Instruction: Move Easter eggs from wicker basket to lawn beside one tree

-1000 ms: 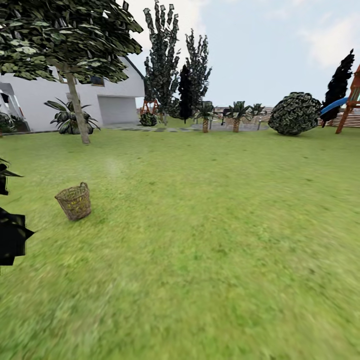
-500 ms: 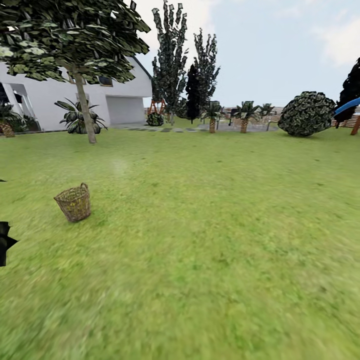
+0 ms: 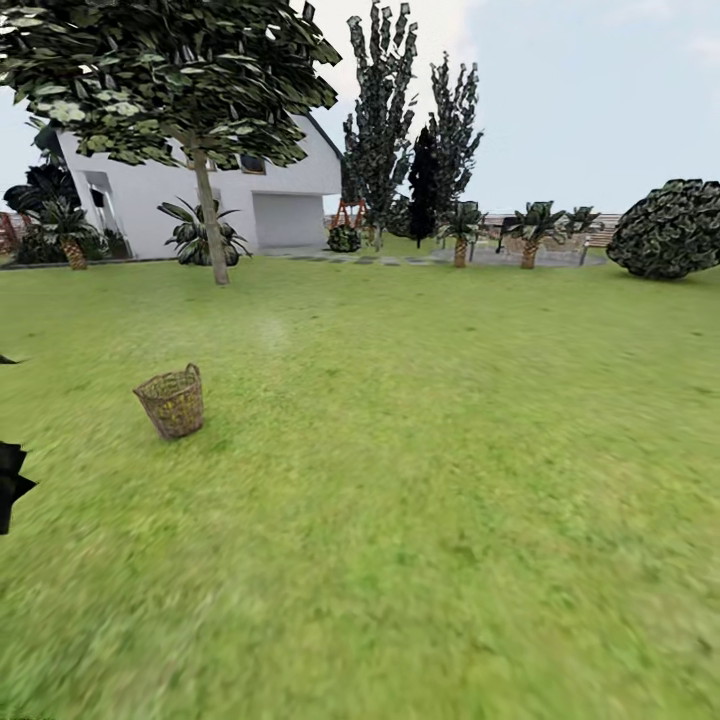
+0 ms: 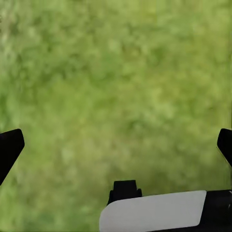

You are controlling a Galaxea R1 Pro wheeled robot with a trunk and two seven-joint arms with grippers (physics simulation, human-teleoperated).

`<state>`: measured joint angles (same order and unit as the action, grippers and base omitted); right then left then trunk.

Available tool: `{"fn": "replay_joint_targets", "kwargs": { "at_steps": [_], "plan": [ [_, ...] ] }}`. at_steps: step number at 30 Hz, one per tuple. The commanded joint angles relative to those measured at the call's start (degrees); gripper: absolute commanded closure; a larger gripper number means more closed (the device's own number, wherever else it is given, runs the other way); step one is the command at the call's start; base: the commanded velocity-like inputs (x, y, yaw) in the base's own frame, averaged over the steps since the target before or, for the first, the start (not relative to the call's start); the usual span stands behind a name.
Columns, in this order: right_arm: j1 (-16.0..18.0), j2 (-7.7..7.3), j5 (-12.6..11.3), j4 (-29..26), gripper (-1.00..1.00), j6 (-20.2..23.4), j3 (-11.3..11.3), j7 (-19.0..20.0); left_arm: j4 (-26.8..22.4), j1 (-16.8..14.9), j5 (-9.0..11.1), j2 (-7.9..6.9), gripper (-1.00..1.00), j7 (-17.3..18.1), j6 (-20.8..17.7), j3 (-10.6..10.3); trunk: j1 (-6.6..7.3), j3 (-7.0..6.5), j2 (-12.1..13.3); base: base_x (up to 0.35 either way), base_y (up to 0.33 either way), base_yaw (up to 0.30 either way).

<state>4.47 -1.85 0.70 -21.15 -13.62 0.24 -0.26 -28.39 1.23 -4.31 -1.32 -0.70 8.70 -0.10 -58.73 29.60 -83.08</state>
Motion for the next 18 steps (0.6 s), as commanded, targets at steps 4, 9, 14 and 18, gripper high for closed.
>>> {"fn": "replay_joint_targets", "kwargs": {
  "at_steps": [4,9,14,18],
  "plan": [
    [0.0,0.0,0.0,0.0,-1.0,0.0,0.0,0.0,0.0,0.0,0.0,0.0,-1.0,0.0,0.0,0.0,0.0,0.0,0.0,0.267,-0.23,0.242],
    [0.0,0.0,0.0,-0.1,-1.0,0.0,-0.1,-0.1,0.0,0.0,0.0,0.08,-1.0,0.0,0.0,-0.1,0.0,0.0,0.0,0.267,-0.231,0.242],
    [0.0,0.0,0.0,-0.1,-1.0,-0.1,-0.1,-0.1,0.0,0.0,0.0,0.09,-1.0,0.0,0.0,-0.1,0.0,0.0,0.0,0.267,-0.231,0.242],
    [0.0,0.0,0.0,-0.1,-1.0,-0.1,-0.1,-0.1,0.0,0.0,0.0,0.09,-1.0,0.0,0.0,-0.1,0.0,0.0,0.0,0.267,-0.232,0.242]
  ]
}}
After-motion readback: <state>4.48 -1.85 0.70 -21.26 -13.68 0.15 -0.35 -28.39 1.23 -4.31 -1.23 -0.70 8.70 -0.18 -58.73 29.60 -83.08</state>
